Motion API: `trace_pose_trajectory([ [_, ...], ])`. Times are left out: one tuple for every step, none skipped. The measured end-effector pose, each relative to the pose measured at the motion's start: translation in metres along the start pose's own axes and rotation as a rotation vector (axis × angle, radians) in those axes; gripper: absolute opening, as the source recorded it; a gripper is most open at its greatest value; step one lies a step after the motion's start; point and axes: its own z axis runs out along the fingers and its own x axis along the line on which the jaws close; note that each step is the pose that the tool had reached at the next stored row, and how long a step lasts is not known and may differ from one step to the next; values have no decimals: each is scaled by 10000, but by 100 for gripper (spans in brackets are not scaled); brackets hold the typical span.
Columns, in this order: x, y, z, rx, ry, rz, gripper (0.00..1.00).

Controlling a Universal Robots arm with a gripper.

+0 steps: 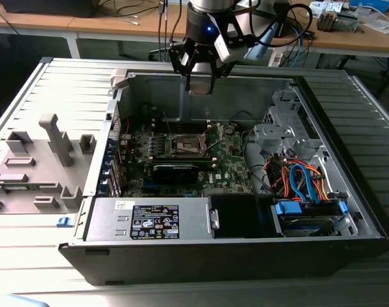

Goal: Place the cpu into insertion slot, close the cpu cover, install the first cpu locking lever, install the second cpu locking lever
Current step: 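Place the cpu into insertion slot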

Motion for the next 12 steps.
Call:
trace_pose_trajectory([
  [0, 0, 1, 0, 0, 0, 55],
  [0, 0, 1, 0, -1, 0, 55],
  [0, 0, 2, 0, -1, 1, 55],
  [0, -2, 24, 0, 0, 0, 55],
  [0, -4, 46, -1, 0, 1, 55],
  [0, -4, 46, 0, 0, 1, 55],
  [1, -5, 47, -1, -1, 1, 55],
  [2, -7, 49, -4, -2, 1, 55],
  [2, -8, 50, -3, -2, 0, 55],
  [2, -9, 50, -2, -1, 1, 55],
  [2, -25, 79, 1, 0, 0, 55],
  [2, -38, 114, 1, 0, 1, 55],
])
